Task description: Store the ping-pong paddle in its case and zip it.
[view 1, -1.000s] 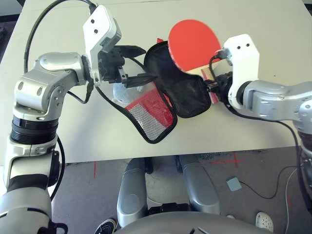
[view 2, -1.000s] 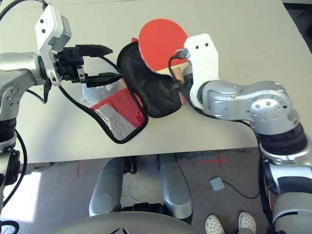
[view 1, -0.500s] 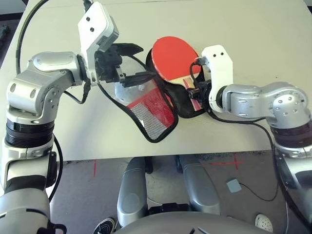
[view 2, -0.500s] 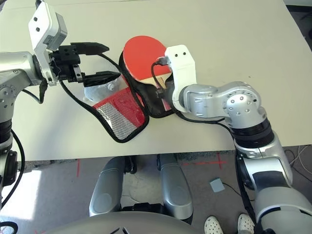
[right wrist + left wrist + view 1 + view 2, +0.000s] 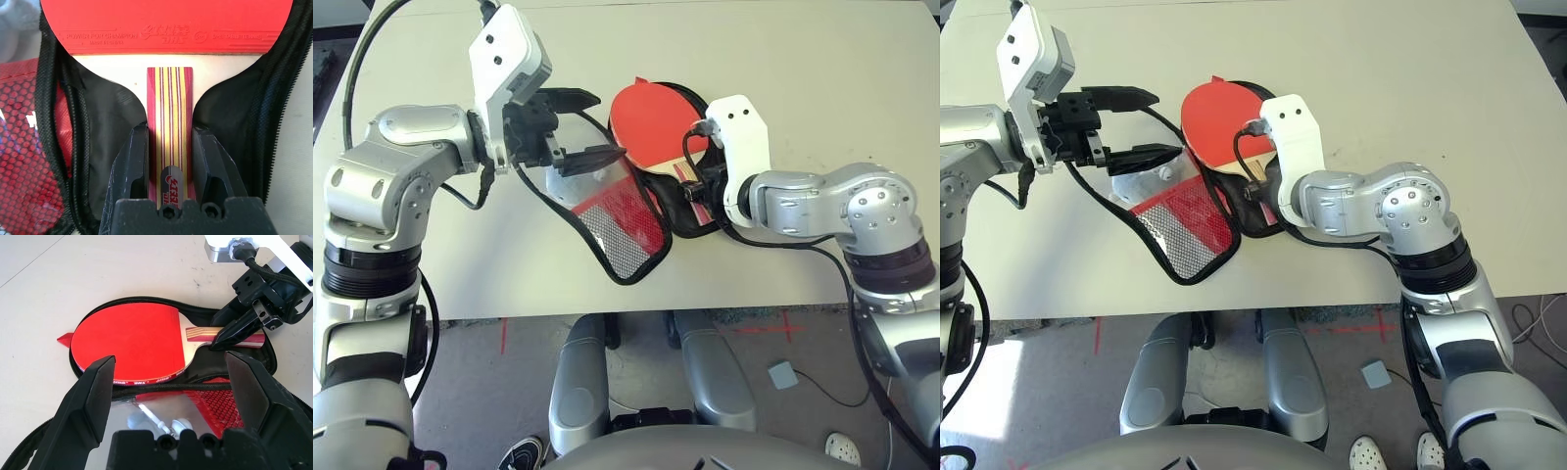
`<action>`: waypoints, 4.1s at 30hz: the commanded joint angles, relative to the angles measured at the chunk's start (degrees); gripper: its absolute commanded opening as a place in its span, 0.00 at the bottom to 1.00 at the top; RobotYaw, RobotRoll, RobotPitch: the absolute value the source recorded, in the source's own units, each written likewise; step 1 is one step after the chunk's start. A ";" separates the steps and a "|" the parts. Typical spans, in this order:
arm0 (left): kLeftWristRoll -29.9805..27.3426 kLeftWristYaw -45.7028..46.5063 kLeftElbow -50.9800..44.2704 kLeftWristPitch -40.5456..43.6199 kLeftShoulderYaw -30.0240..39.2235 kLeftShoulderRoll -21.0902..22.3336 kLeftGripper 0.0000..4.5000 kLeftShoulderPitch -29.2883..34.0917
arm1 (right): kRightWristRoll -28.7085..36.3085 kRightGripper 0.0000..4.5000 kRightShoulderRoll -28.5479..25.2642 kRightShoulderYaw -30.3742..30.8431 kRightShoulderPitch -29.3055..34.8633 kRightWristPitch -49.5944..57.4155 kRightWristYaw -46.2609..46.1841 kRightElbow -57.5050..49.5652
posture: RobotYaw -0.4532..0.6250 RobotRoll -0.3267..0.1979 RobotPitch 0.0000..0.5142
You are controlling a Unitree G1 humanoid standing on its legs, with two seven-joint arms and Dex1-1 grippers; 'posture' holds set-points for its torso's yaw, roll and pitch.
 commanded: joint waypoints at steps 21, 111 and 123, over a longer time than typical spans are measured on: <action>0.70 3.43 0.98 -0.40 6.23 3.84 1.00 -1.99 | -11.30 0.99 2.91 -7.60 1.93 8.03 23.41 -3.70 | 0.42 0.62 0.62; 2.26 10.61 -4.18 0.81 -3.49 -7.27 1.00 9.65 | -43.14 0.04 -1.16 -17.35 4.64 3.11 83.85 22.99 | 0.41 0.62 0.59; 2.57 10.77 -4.01 0.57 -2.28 -6.66 1.00 9.07 | -39.47 0.01 -8.51 -24.01 8.05 10.63 84.51 17.09 | 0.40 0.62 0.57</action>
